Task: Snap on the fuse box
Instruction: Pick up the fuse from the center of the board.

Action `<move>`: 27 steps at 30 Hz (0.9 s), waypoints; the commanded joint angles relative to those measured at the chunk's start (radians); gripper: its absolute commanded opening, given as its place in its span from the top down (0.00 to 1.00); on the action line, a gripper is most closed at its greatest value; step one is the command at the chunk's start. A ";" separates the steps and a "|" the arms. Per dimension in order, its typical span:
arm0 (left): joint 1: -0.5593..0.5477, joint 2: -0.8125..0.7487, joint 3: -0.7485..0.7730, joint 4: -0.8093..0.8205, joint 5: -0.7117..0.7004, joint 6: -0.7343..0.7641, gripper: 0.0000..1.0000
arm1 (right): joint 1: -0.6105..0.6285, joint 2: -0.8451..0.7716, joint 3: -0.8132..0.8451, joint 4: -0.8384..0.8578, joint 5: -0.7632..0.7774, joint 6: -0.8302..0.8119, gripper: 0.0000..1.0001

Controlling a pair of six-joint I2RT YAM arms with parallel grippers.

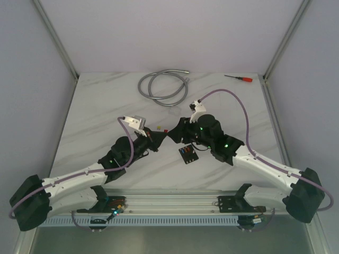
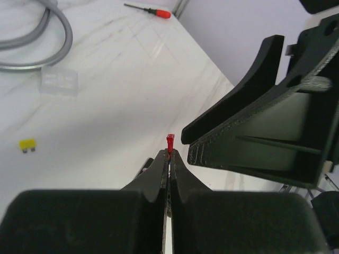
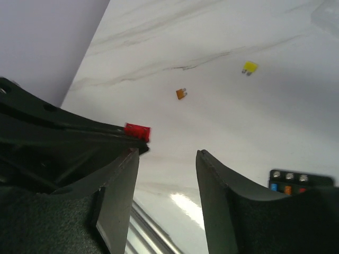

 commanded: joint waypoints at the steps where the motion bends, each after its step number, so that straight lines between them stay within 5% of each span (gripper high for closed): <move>1: 0.024 -0.068 0.000 -0.029 0.121 0.104 1.00 | -0.062 -0.057 0.020 -0.025 -0.199 -0.222 0.47; 12: 0.046 -0.086 0.125 -0.161 0.577 0.201 1.00 | -0.220 -0.207 0.034 -0.041 -0.740 -0.506 0.52; 27: 0.046 -0.053 0.154 -0.099 0.726 0.181 1.00 | -0.227 -0.210 0.065 -0.120 -0.940 -0.613 0.64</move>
